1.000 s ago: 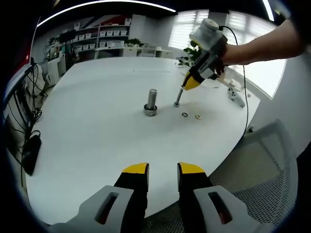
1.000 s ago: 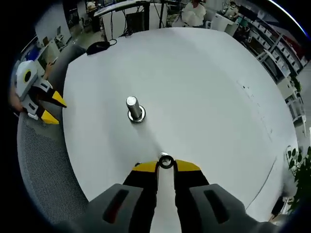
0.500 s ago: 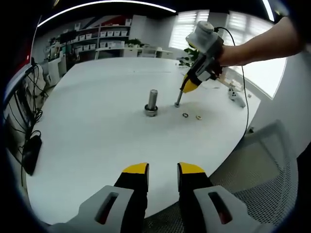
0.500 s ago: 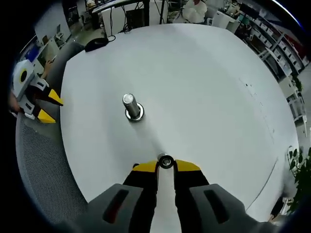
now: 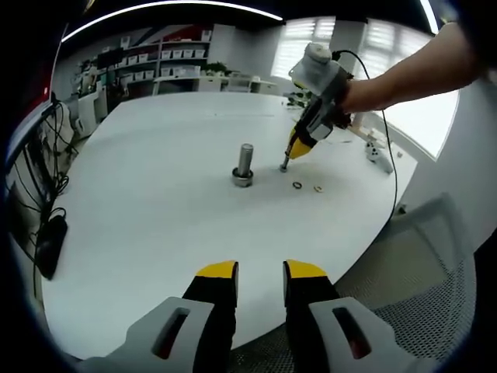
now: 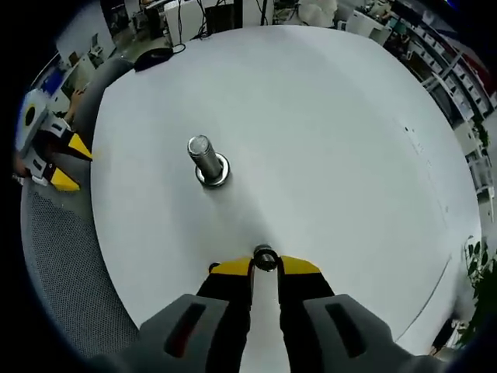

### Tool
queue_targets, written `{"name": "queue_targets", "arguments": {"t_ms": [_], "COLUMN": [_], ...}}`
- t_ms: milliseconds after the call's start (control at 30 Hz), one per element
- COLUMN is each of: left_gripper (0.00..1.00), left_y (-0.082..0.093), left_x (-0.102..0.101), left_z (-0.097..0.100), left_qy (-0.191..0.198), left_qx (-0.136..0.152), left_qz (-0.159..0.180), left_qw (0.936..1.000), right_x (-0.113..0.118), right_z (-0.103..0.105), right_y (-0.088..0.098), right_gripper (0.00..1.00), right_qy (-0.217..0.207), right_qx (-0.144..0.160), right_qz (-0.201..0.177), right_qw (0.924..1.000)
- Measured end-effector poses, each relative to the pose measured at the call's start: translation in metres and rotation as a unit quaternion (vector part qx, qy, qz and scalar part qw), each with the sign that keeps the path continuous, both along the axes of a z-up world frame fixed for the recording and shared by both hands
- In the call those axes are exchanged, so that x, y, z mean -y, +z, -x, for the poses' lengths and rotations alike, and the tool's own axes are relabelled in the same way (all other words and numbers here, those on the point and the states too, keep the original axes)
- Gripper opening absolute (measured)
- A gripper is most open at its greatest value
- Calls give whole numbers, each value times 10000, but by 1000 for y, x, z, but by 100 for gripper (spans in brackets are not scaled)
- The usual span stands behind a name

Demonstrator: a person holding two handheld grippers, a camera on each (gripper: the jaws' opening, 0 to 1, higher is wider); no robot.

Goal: Place the washer onto the threaded stud by aligning its center hole with the stud, sliding it down to the base, and recovering from edge contact or off-axis alignment until the washer reaches the visible bottom stop.

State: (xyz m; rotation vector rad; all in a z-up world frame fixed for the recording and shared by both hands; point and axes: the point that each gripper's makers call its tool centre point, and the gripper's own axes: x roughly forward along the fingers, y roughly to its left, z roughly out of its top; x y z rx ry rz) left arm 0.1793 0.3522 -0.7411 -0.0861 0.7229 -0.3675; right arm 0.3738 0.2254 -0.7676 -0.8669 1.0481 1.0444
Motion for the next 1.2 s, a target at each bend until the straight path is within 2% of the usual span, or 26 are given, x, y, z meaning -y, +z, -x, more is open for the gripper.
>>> {"name": "queue_targets", "arguments": {"t_ms": [267,600,1200], "left_gripper": [20,19,19], "left_y": [0,-1,-3], "left_x": [1,1,1], "left_z": [0,1,1], "left_qy": [-22,-28,-34], "left_qx": [-16,-41,-84], "left_qz": [16,0,7], "left_qw": [10000,10000,10000], "right_x": [5,6,7], "right_z": [-1,-2,-2], "right_y": [-17,-24,-20], "right_gripper": [14,14,18], "right_qy": [50,-52,-130], "right_qx": [-109,-202,-195], "right_qz": [186,204,28], "right_qw": [9998,9996,9997]}}
